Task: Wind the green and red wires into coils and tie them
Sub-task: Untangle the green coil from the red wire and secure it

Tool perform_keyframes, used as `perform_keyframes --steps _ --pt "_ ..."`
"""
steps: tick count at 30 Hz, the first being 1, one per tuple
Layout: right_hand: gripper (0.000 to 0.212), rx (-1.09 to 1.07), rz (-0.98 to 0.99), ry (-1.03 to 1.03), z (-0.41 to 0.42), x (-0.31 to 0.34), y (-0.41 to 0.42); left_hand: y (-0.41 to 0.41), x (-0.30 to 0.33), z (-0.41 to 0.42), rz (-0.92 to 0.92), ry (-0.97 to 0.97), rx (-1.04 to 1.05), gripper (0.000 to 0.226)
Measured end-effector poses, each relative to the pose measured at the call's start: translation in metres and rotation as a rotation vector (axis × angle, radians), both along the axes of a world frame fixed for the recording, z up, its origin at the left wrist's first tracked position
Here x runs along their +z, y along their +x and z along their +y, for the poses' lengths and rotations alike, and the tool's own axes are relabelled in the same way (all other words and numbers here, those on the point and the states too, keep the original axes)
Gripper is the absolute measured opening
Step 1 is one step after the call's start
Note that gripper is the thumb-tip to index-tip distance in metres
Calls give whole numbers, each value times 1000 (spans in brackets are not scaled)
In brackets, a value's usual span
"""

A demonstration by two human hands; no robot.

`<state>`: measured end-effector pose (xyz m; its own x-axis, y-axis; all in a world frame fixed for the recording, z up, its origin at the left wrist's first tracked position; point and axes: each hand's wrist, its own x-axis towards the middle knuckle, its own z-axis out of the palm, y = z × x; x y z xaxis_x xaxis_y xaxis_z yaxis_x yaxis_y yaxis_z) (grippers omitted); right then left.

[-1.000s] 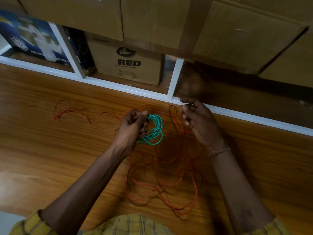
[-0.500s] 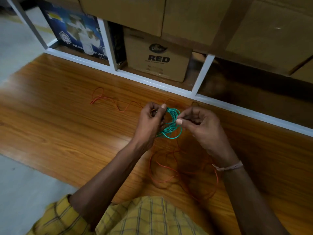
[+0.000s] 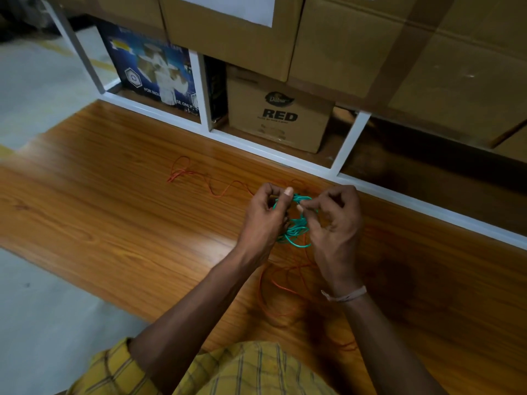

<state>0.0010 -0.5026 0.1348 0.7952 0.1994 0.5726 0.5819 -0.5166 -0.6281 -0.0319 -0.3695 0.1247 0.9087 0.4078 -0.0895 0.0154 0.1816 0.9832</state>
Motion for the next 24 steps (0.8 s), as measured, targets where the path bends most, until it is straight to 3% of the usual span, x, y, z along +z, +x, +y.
perform_keyframes --steps 11,24 --pt "6 -1 -86 38 -5 -10 2 6 2 2 63 -44 -65 18" --pt "7 64 -232 -86 -12 -17 8 12 8 9 137 -50 -146 18"
